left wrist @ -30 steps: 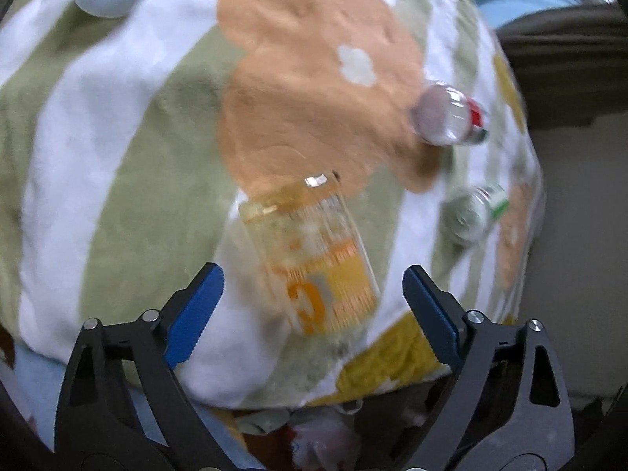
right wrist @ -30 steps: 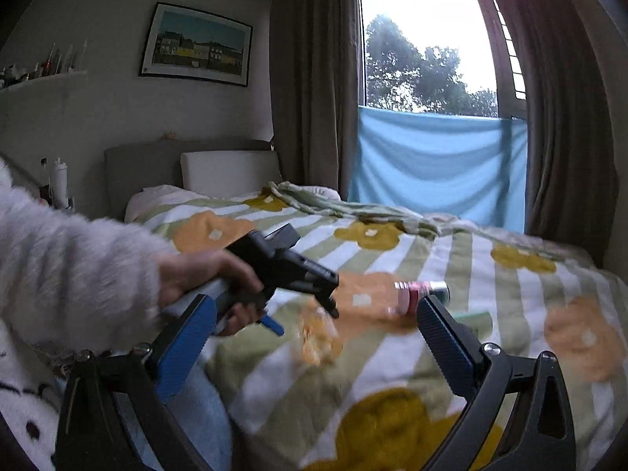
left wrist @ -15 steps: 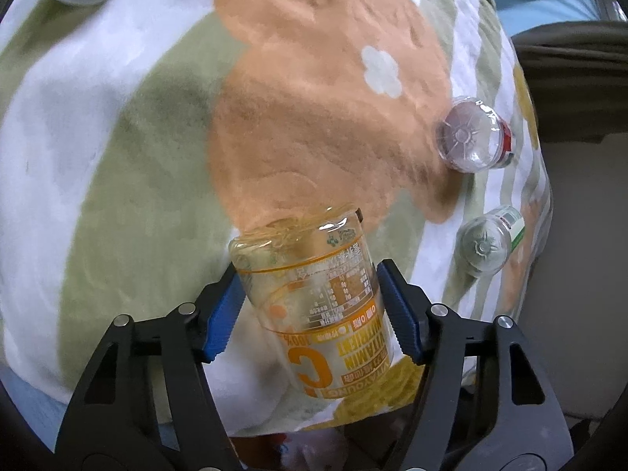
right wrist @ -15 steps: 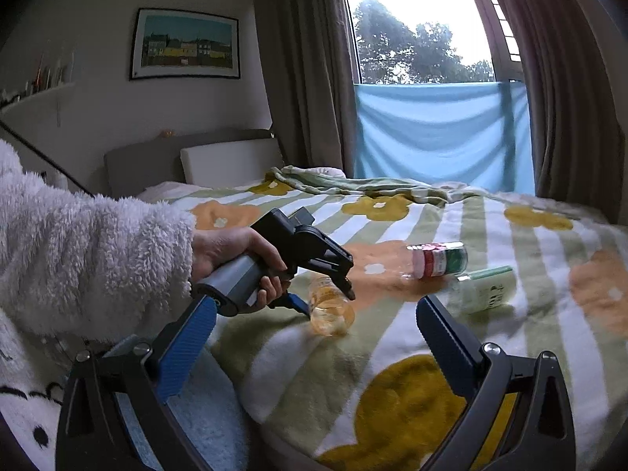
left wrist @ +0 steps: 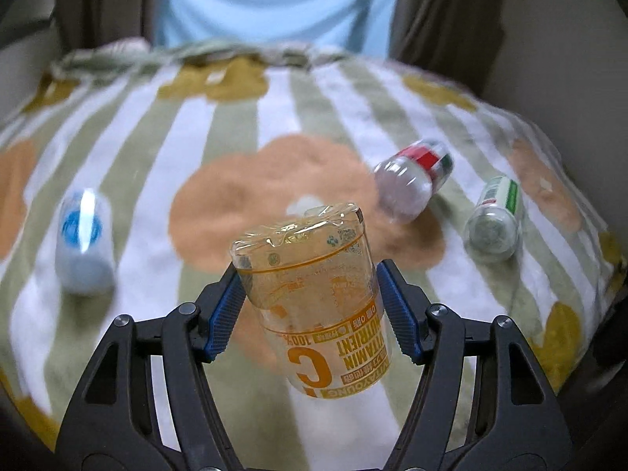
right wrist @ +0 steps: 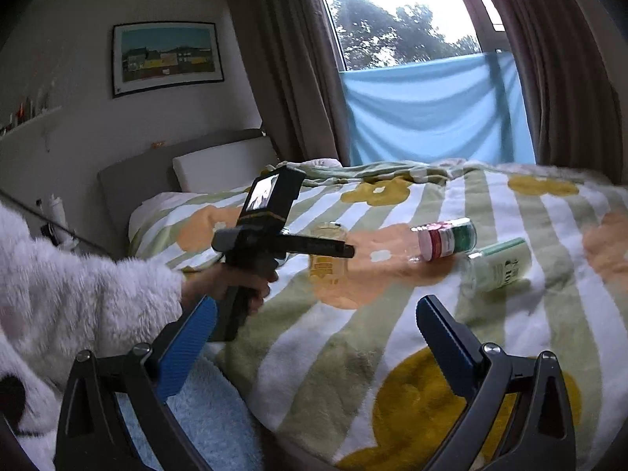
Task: Flip cup upside down
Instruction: 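Rotate the left gripper to turn the cup upside down and lower it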
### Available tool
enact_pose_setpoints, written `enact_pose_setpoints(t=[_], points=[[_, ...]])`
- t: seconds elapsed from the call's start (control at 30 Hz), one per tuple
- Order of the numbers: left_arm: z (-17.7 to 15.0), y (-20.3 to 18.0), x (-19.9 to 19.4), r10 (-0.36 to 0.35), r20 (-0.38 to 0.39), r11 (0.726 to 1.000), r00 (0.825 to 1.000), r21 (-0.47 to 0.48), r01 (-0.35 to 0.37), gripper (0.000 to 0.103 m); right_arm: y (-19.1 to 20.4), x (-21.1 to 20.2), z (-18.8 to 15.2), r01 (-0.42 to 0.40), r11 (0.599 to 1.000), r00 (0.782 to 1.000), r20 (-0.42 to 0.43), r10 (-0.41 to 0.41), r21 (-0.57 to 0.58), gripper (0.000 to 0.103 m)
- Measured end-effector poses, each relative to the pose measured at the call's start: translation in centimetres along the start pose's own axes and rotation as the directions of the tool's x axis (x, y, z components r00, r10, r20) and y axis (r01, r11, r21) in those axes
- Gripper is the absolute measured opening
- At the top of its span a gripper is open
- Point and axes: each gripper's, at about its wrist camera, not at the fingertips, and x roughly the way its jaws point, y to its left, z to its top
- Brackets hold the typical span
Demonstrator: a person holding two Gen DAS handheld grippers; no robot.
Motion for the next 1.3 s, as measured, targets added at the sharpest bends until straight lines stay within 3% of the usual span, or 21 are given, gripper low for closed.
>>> enact_pose_setpoints(t=[0.1,0.27,0.53,0.67,0.83,0.87,0.9,0.93,1.03,1.3], points=[[-0.3,-0.7,0.8,-0.026,0.017,0.999,1.000,0.041,0.025,0.064,0.3,0.6,0.4,-0.005,1.000,1.000,0.011,0.004,0.020,0.102],[-1.7,-2.2,2.3,-0.019,-0.074,0.994,0.997,0.109,0.027,0.064,0.5,1.5,0.4,-0.017,0.998,1.000,0.016,0.016,0.055,0.102],[-2.7,-2.6,1.2,-0.044,-0.179,0.991,0.983,0.115,0.065,0.059,1.2,2.3,0.1,-0.058,0.996,0.998,-0.025,0.060,0.061,0.102],[-3.3,-3.6,0.6,-0.016,-0.212,0.983,0.977,0.177,0.054,0.059,1.5,2.0,0.4,-0.058,0.997,0.998,-0.020,0.059,0.052,0.102],[-3.6,-3.7,0.9,-0.018,-0.246,0.982,0.969,0.177,0.063,0.059,1.8,1.7,0.5,-0.053,0.998,0.998,-0.020,0.054,0.044,0.102],[-3.6,-3.8,0.8,-0.010,-0.248,0.981,0.969,0.187,0.058,0.067,1.9,1.7,0.5,-0.053,0.998,0.998,-0.020,0.054,0.045,0.102],[-3.6,-3.8,0.8,0.006,-0.250,0.979,0.968,0.197,0.045,0.092,1.9,1.8,0.5,-0.056,0.997,0.998,-0.021,0.057,0.047,0.102],[-3.5,-3.9,0.6,0.030,-0.244,0.978,0.969,0.208,0.023,0.102,1.8,1.8,0.5,-0.061,0.997,0.998,-0.022,0.062,0.051,0.102],[-3.4,-3.7,-0.4,0.035,-0.210,0.974,0.977,0.226,0.014,0.103,1.9,1.7,0.4,-0.068,0.996,0.997,-0.023,0.070,0.055,0.102],[-3.6,-3.7,-1.7,0.074,-0.195,0.963,0.978,0.268,-0.019,0.103,2.5,2.2,0.8,-0.058,0.997,0.998,-0.023,0.059,0.058,0.102]])
